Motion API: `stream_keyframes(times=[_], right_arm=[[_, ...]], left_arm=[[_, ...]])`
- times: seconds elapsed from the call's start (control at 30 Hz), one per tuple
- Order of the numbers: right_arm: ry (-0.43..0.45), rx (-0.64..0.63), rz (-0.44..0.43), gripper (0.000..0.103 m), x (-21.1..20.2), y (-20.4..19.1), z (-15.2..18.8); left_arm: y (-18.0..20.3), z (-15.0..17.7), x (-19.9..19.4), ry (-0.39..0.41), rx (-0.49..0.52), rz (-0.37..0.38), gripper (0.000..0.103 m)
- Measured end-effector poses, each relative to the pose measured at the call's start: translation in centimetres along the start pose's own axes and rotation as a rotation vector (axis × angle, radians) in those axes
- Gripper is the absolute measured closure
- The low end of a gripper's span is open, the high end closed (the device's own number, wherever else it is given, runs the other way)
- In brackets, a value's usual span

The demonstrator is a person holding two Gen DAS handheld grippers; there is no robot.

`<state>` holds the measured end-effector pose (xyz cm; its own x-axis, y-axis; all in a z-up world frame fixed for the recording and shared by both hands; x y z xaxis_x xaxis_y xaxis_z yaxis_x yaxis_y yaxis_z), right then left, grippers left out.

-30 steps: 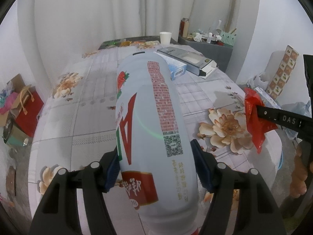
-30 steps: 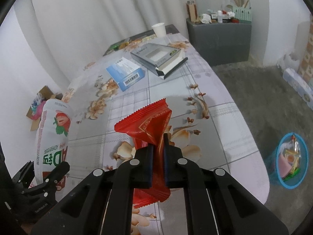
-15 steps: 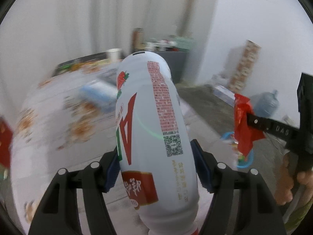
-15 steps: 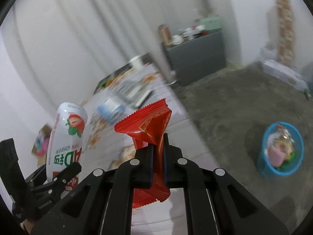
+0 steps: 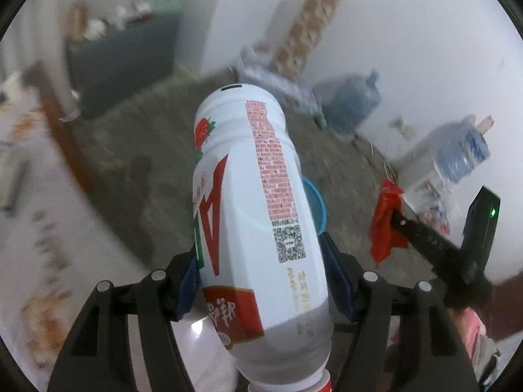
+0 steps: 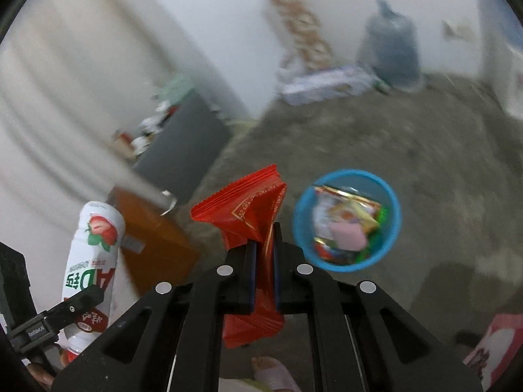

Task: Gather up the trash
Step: 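Carry the bottle and red packet over the wastebasket and open both grippers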

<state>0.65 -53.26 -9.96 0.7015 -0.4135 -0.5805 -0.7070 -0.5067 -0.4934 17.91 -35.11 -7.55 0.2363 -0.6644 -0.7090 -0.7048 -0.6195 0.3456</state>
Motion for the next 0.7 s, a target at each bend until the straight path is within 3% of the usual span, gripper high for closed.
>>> stream_keyframes(times=[0.23,0.33,0.47,0.53,0.57,0.7], right_arm=[[-0.176,0.182,0.051,0.096,8.4,6.6,2.8],[-0.226,0.279,0.068,0.095,11.9,8.9,3.7],[-0.228,0.365,0.091,0.088,14.9,11.6,3.1],[-0.222,0.396,0.098,0.074,16.3,12.8,2.5],[-0.224,0.41,0.105,0.06,16.9,13.4,2.6],[-0.294,0.445,0.147,0.056,19.3,16.0,4.2]], left_arm=[[4.3,1.3,13.7,-0.243,-0.038,0.0,0.038],[5.0,1.6,18.0,-0.296,-0.031,-0.034,0.038],[6.2,0.8,22.4,-0.29,-0.01,-0.064,0.037],[6.5,0.3,23.6,-0.263,-0.02,-0.052,0.024],[6.7,0.2,24.0,-0.244,-0.027,-0.048,0.013],[5.9,0.1,23.5,-0.192,-0.113,-0.006,0.012]])
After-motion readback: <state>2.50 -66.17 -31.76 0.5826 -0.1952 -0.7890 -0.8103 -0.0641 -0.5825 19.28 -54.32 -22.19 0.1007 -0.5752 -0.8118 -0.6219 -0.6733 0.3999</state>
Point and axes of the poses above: each gripper's, at about its wrist camera, not at the fingertips, and x roughly the way its jaws point, y to its right, z to its underside, the point moved 6 cm from there along x, roughly the way its jaws point, and after that the axes turned 13 degrees about y, right-handed, at the moved point
